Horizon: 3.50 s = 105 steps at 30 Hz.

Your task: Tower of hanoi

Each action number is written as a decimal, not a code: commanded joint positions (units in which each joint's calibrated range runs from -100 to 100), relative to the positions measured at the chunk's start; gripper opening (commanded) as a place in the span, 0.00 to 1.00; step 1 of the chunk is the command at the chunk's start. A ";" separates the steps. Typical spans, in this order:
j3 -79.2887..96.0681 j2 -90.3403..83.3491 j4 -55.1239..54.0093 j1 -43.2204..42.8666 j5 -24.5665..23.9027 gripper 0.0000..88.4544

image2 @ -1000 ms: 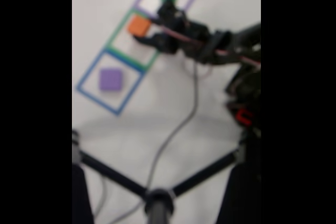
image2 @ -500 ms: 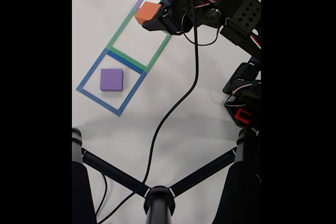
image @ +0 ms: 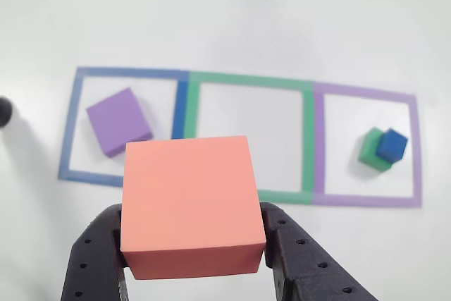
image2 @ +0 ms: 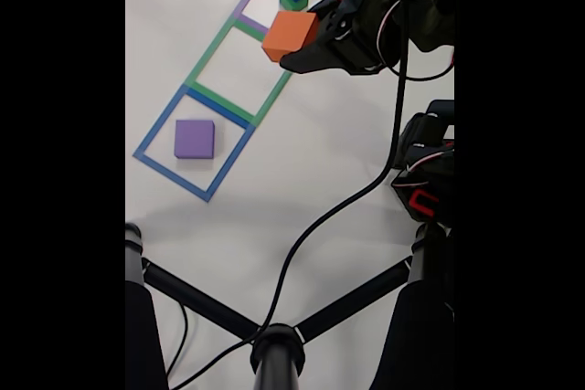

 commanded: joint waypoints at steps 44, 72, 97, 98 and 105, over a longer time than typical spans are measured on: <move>66.00 22.43 -106.67 -15.87 0.00 0.09; 67.18 44.54 -132.00 -15.94 0.00 0.09; 63.63 52.87 -138.24 -15.56 0.00 0.18; 63.82 52.87 -138.56 -15.56 0.00 0.19; 64.27 52.87 -139.94 -15.71 0.00 0.20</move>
